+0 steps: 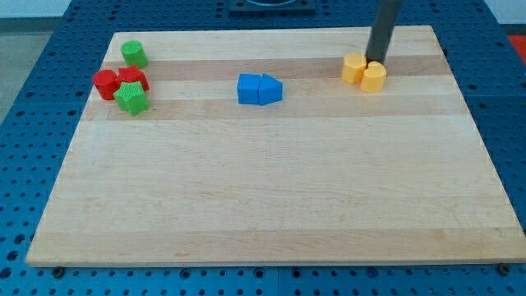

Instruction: Move your arm towards the center right

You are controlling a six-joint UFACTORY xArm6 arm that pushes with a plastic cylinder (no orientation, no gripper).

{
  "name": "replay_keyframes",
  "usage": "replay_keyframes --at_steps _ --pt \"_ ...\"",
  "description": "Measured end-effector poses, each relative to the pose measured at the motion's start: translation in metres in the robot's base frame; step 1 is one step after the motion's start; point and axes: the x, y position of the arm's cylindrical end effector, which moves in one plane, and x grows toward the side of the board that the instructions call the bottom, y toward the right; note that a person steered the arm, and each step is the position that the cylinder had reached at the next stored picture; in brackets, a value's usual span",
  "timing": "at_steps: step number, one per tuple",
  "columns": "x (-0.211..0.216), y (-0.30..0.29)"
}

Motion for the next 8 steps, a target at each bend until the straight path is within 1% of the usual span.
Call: replay_keyframes --at_steps 1,2,3,4,7,8 --pt "-0.057 -0.007" --pt "-0.069 -0.041" --pt "-0.077 -0.024" --pt "-0.100 -0.024" --pt "-0.102 -0.025" --pt "-0.095 -0.023"
